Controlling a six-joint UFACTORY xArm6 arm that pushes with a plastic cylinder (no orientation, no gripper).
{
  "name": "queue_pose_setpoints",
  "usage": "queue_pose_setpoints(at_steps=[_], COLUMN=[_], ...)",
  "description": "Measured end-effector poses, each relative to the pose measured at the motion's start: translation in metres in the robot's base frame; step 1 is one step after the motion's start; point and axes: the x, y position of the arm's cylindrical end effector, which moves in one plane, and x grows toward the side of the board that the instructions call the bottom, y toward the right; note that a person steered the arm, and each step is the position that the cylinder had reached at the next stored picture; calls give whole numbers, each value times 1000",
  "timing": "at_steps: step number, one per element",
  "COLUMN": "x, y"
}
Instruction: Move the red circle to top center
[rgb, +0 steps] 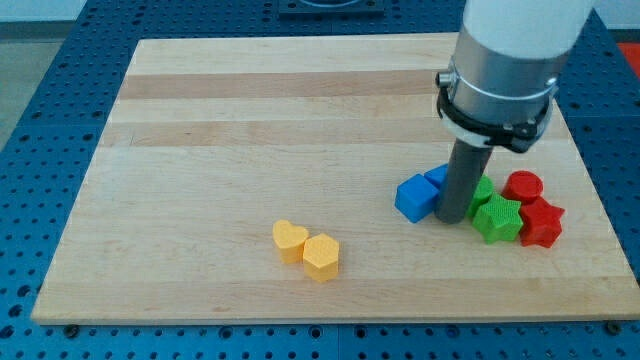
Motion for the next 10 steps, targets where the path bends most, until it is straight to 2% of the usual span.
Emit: queue_pose_setpoints(at_steps=[3, 6, 8, 10], x=[-44, -13, -30, -28], y=[-7, -41, -47, -88])
